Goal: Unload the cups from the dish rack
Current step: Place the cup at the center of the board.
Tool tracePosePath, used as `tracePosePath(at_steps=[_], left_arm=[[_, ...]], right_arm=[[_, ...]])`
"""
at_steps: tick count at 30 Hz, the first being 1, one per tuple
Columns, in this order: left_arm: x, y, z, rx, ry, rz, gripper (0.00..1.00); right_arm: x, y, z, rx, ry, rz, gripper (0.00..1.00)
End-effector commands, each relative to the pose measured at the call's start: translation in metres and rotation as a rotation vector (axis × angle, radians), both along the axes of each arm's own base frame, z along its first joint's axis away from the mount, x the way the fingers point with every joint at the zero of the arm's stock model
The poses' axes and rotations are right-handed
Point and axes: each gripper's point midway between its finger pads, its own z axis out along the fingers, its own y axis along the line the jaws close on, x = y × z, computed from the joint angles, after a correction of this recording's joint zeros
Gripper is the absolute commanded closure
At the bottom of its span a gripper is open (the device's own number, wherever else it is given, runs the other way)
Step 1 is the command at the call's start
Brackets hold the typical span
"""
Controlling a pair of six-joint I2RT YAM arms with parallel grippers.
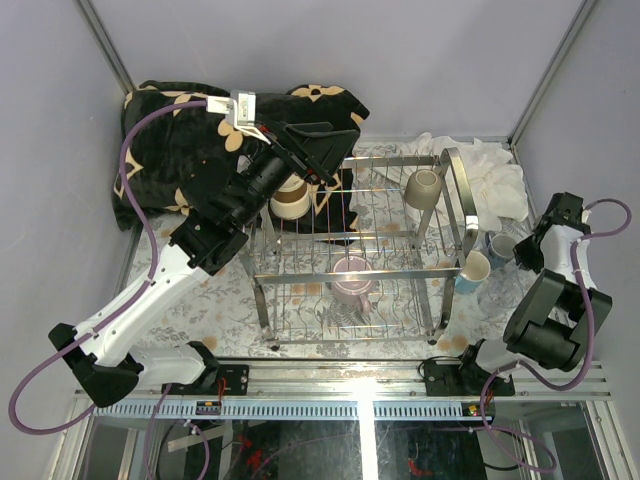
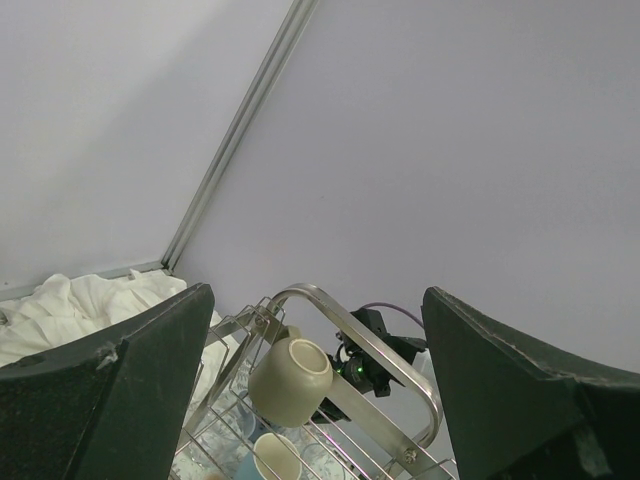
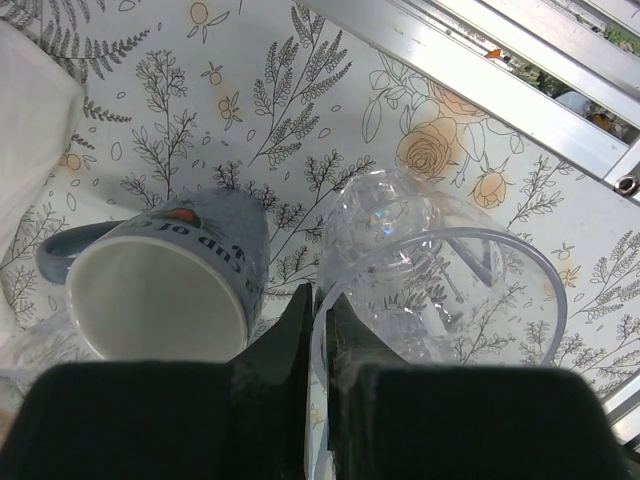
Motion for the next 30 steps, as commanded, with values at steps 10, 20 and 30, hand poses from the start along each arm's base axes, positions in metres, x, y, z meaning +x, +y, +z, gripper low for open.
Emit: tracePosePath(at_steps=[10,20,30], left_arm=[[-0.008,0.012,0.023,-0.036,-0.051,0.011,0.15],[-0.005,0.008,0.021,-0.034,-0.045,0.003,0.15],[0.002,0.001,0.013,0.005,-0.019,0.009,0.15]], right_arm=[[0.006,-0.005,0.001,0.004,0.011,-0.008,0.82],[0.010,-0.016,0.051,-0.083,-0.062,-0.010,0.69],[0.043,0.008,0.148,-0.049,-0.389,0.064,0.67]])
